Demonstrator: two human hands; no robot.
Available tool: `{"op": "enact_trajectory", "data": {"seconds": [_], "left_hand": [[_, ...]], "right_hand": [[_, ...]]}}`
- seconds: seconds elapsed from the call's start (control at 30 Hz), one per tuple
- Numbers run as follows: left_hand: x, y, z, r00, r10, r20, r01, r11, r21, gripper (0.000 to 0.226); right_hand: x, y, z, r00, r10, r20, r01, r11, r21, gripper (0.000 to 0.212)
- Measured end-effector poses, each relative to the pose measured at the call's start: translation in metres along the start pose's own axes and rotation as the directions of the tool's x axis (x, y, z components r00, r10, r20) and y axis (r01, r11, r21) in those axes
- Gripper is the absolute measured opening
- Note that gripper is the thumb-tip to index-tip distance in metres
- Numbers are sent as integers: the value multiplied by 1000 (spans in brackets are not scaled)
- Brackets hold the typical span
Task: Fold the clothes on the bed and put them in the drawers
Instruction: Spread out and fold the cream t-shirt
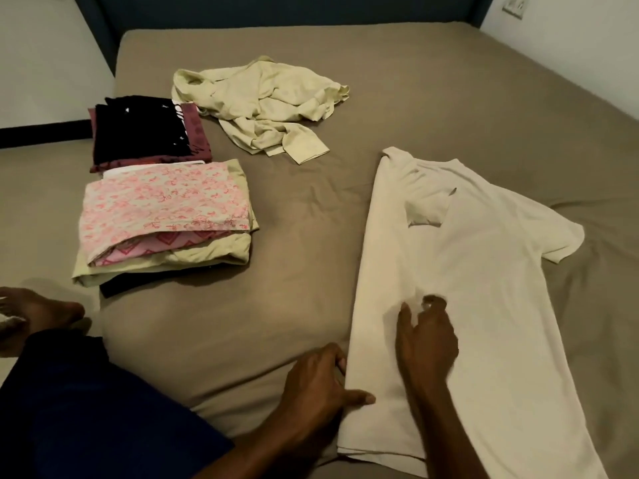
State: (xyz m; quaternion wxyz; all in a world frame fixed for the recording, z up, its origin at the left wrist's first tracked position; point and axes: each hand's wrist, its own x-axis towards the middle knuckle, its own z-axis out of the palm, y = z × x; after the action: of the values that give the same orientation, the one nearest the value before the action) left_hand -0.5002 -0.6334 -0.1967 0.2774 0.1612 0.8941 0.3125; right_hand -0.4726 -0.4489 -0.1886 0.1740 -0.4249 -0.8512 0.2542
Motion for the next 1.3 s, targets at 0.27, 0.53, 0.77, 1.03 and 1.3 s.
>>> {"op": "enact_trajectory", "data": {"seconds": [0.27, 0.53, 0.77, 1.03, 1.3], "left_hand": [[-16, -8, -5, 949, 92, 303, -52, 989, -138, 56], [-24, -16, -22, 852, 40, 522, 172, 920, -351, 38], [-27, -27, -26, 830, 58, 555, 250, 851, -462, 43], [-35, -24, -15, 938, 51, 343, 34, 971, -237, 56], [1, -21, -9, 883, 398, -249, -393, 917, 71, 25]], "right_hand": [[-75, 14, -19, 986, 131, 104, -115, 983, -146, 37], [-105, 22, -26, 985, 157, 77, -122, 934, -335, 35], [-100, 28, -31, 981, 187, 57, -156, 924, -351, 32], [-109, 48, -8, 988, -76, -134, 2, 875, -484, 22], [-26, 34, -14, 981, -54, -185, 22, 985, -170, 26]]}}
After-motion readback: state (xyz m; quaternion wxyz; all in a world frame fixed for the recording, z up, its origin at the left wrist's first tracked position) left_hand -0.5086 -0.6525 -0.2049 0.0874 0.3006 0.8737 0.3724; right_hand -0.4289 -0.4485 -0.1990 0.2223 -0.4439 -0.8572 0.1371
